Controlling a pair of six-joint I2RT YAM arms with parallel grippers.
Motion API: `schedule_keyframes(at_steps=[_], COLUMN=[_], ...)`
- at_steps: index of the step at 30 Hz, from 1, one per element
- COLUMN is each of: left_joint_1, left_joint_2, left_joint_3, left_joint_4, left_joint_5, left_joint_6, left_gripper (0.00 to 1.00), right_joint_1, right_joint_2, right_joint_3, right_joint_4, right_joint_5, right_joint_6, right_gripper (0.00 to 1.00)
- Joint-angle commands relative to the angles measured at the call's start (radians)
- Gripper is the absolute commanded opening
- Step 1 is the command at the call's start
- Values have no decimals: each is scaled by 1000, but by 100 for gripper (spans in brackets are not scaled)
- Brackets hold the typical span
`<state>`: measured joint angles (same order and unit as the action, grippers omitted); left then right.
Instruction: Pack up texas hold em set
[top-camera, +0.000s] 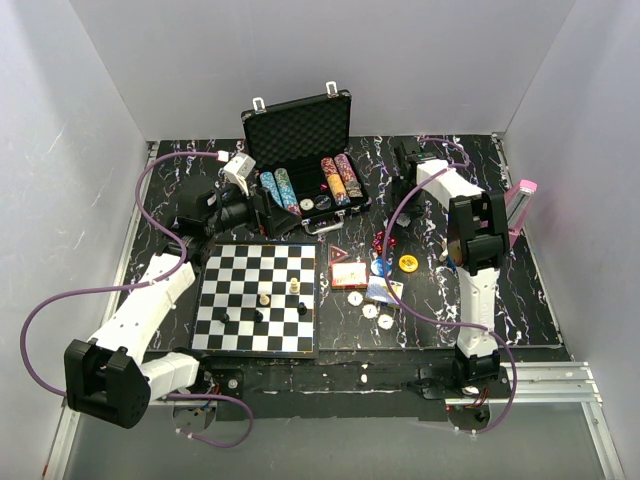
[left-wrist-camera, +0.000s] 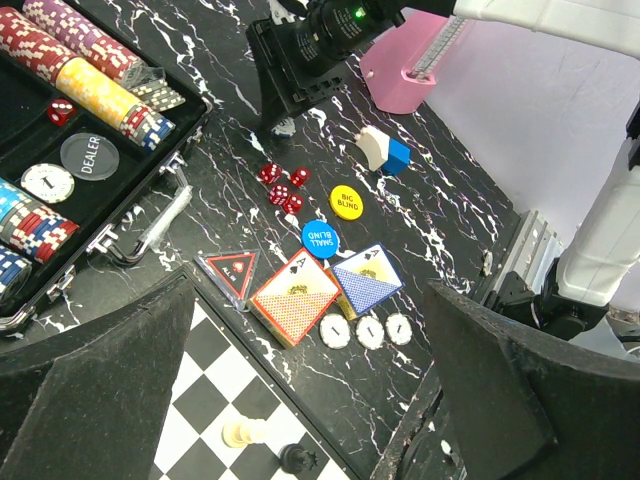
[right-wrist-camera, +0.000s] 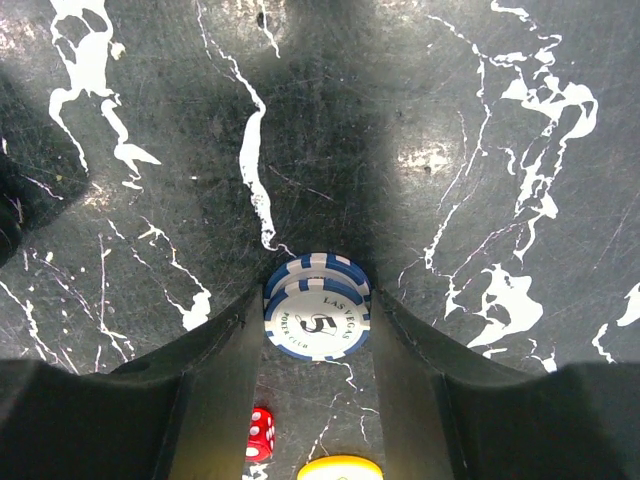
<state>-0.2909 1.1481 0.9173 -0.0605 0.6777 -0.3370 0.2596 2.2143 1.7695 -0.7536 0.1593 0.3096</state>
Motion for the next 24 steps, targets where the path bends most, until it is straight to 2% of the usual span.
schedule_keyframes(at_steps=[1,5,9,10,11,12,17,24], left_joint_1=[2,2,2,2,2,2,1,2], left_joint_2=[-27,-27,-30,-31,-31,-34,-37,-11], left_joint_3=[29,29,29,29,29,29,26,45], left_joint_4=[2,4,4,4,2,2,-1,-59], left_joint_5=[11,13,13,13,13,11,3,-104], left_joint_6=[0,0,0,0,0,0,-3,-42], left_gripper=[98,98,98,98,98,98,98,98], right_joint_1=[23,29,27,27,27,27,27,30], right_joint_2=[38,58,45,39,33,22,-57,-152], right_joint_3=[47,77,70,65,61,54,-2,-70], right_joint_4=[-69,-110,-101,-96,-95,-90,-50,-30], right_joint_5=[10,-6,-38,-49,-58,-69,-95,-121], right_joint_6=[-26,-38,-44,-46,-44,-44,-40,-35], right_gripper=[51,42,24,17,5,1,1,1])
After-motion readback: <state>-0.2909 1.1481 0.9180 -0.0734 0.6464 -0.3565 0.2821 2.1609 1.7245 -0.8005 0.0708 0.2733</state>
